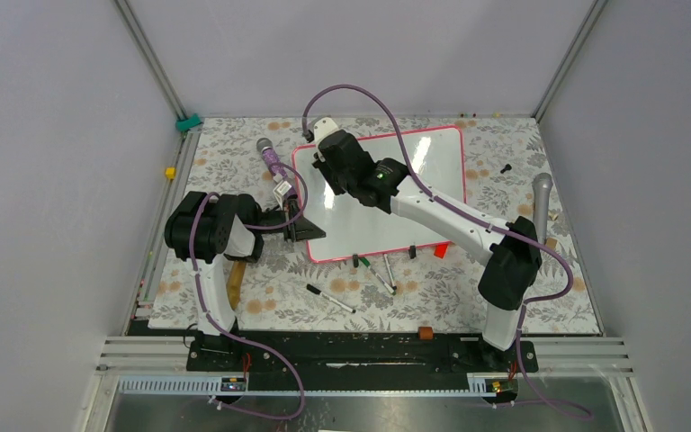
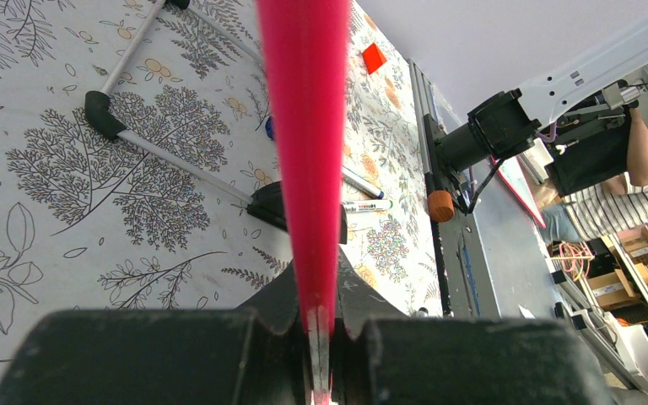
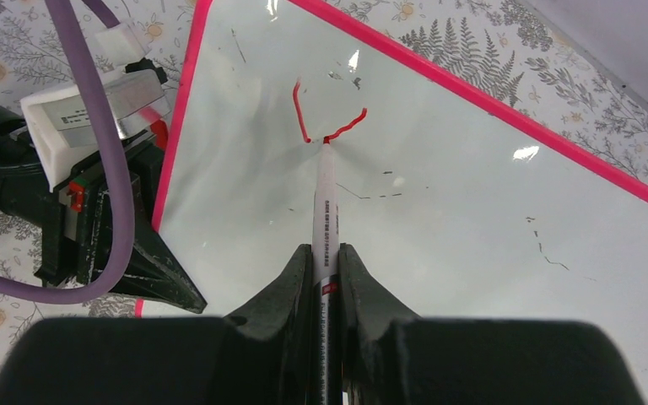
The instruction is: Write a sentence on the whiteboard
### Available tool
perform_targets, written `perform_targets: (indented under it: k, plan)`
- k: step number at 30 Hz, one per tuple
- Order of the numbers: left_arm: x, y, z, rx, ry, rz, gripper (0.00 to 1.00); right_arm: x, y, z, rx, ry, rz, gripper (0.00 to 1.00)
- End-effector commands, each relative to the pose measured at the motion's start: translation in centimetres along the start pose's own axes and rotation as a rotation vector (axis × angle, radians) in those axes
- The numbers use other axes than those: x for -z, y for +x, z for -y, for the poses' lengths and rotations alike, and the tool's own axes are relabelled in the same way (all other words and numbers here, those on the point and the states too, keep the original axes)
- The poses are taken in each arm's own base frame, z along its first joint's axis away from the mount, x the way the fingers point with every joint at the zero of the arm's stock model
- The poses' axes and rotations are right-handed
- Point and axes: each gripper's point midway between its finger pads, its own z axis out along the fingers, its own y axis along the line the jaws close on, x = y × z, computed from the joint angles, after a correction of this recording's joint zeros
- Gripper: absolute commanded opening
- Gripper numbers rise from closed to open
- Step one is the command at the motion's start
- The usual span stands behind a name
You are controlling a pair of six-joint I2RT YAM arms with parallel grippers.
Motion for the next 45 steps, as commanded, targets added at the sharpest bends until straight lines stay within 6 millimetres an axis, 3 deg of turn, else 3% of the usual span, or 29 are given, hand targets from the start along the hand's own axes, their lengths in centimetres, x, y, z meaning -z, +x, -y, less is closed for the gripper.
perform_targets:
  k: [1, 20, 45]
  plan:
    - [0.0, -0.2, 0.4, -0.072, 0.006, 0.004, 0.00, 0.4, -0.7, -0.1, -0.015, -0.032, 0.011, 0.00]
    - [0.0, -0.1, 0.4, -0.071, 0.006, 0.003, 0.00, 0.3, 0.3, -0.1, -0.001, -0.034, -0.029, 0.00]
    - [0.1, -0.1, 0.4, -0.072, 0.006, 0.003, 0.00, 1.4, 3.4, -1.1, 0.008, -0.097, -0.123, 0.00]
